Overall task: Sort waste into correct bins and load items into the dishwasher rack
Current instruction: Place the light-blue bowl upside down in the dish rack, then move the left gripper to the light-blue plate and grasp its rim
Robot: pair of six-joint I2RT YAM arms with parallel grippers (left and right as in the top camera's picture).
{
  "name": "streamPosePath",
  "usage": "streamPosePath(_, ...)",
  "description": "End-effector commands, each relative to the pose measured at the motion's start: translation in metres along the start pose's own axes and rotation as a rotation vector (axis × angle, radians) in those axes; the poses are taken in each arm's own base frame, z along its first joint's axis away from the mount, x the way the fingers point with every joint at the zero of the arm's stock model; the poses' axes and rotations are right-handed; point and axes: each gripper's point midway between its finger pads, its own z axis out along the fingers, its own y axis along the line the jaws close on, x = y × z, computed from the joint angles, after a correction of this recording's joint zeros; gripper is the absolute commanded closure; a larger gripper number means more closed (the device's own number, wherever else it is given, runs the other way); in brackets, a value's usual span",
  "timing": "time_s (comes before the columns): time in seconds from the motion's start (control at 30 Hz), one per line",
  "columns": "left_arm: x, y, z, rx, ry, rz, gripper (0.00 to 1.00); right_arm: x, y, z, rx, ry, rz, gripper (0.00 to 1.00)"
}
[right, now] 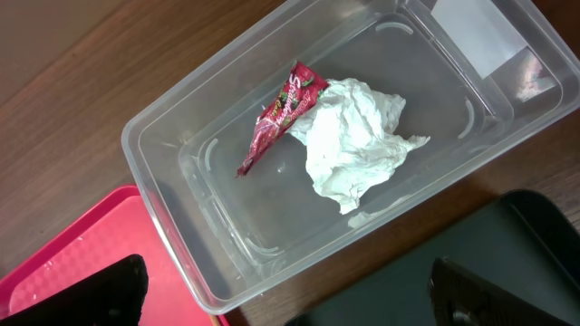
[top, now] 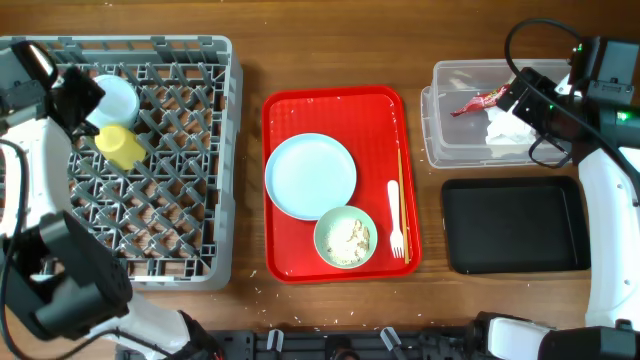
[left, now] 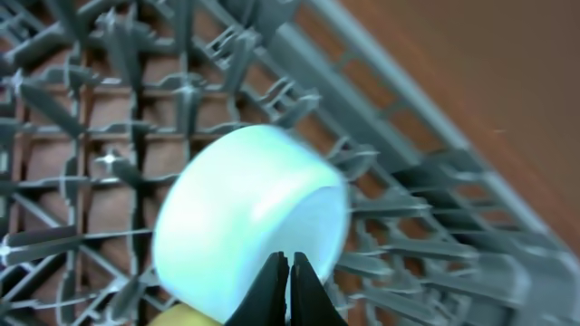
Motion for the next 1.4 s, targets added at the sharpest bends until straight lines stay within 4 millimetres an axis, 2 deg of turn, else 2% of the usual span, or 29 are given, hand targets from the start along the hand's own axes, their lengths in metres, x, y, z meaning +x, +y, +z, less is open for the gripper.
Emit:
streamPosePath(0.0,0.017,0.012,0.022,-0.053,0.058,0.023,0.96,-0.006,0.001,-0.003,0.004,-0.019,0.011,0.0)
streamPosePath(0.2,0.018,0.013,0.025,-0.059,0.057,0.045,0.96,-0.006,0.001,-0.003,0.004,-0.019,0.011,0.0)
streamPosePath(0.37,-0.001,0.064,0.014,-0.36,-0.05,0.044,0.96,-0.006,0.001,-0.003,0.004,-0.019,0.011,0.0)
streamPosePath(0.4,-0.004,0.069,0.012,-0.393,-0.064,0.046,0.96,-0.006,0.001,-0.003,0.004,-0.019,0.011,0.0)
streamPosePath(0.43,-0.004,0.063,0.009,-0.359,-0.061,0.037,0.96,-0.006,0.001,-0.003,0.004,-0.019,0.011,0.0)
streamPosePath(0.47,-0.004,0.047,0.006,-0.281,-0.054,0.019,0.96,-0.006,0.001,-0.003,0.004,-0.019,0.011,0.0)
streamPosePath(0.57,-0.008,-0.018,-0.024,0.015,-0.047,0.02,0.96,-0.006,0.001,-0.003,0.004,-0.019,0.011,0.0)
streamPosePath(0.6,-0.005,-0.049,-0.042,0.154,-0.03,0.04,0.96,-0.006,0.001,-0.003,0.004,-0.019,0.011,0.0)
streamPosePath(0.63,0.006,-0.094,-0.07,0.371,0.016,0.076,0.96,-0.006,0.001,-0.003,0.004,-0.019,0.011,0.0)
streamPosePath(0.67,0.021,-0.13,-0.095,0.551,0.074,0.114,0.78,-0.006,0.001,-0.003,0.004,-0.019,0.011,0.0)
streamPosePath(0.7,0.042,-0.162,-0.116,0.708,0.149,0.155,0.35,-0.006,0.001,-0.003,0.004,-0.019,0.011,0.0)
streamPosePath(0.73,0.072,-0.19,-0.133,0.832,0.254,0.19,0.09,-0.006,0.001,-0.003,0.004,-0.019,0.011,0.0)
streamPosePath(0.77,0.106,-0.211,-0.139,0.869,0.363,0.219,0.0,-0.006,0.001,-0.003,0.004,-0.019,0.011,0.0)
streamPosePath(0.8,0.148,-0.226,-0.138,0.848,0.454,0.294,0.0,-0.006,0.001,-0.003,0.004,-0.019,0.011,0.0)
streamPosePath(0.93,0.264,-0.254,-0.126,0.669,0.624,0.516,0.0,-0.006,0.001,-0.003,0.004,-0.019,0.011,0.0)
streamPosePath(0.97,0.295,-0.262,-0.124,0.624,0.637,0.589,0.0,-0.006,0.001,-0.003,0.004,-0.019,0.011,0.0)
streamPosePath(1.0,0.317,-0.264,-0.115,0.53,0.609,0.639,0.0,-0.006,0.001,-0.003,0.004,-0.019,0.011,0.0)
streamPosePath(1.07,0.34,-0.256,-0.09,0.272,0.466,0.672,0.0,-0.006,0.001,-0.003,0.004,-0.019,0.011,0.0)
streamPosePath(1.1,0.351,-0.255,-0.086,0.211,0.422,0.682,0.04,-0.006,0.001,-0.003,0.004,-0.019,0.011,0.0)
streamPosePath(1.2,0.394,-0.264,-0.083,0.216,0.429,0.751,0.35,-0.006,0.001,-0.003,0.004,-0.019,0.011,0.0)
streamPosePath(1.33,0.43,-0.271,-0.066,0.229,0.444,0.769,0.5,-0.006,0.001,-0.003,0.004,-0.019,0.011,0.0)
streamPosePath(1.37,0.435,-0.271,-0.061,0.229,0.446,0.773,0.5,-0.006,0.001,-0.003,0.004,-0.019,0.011,0.0)
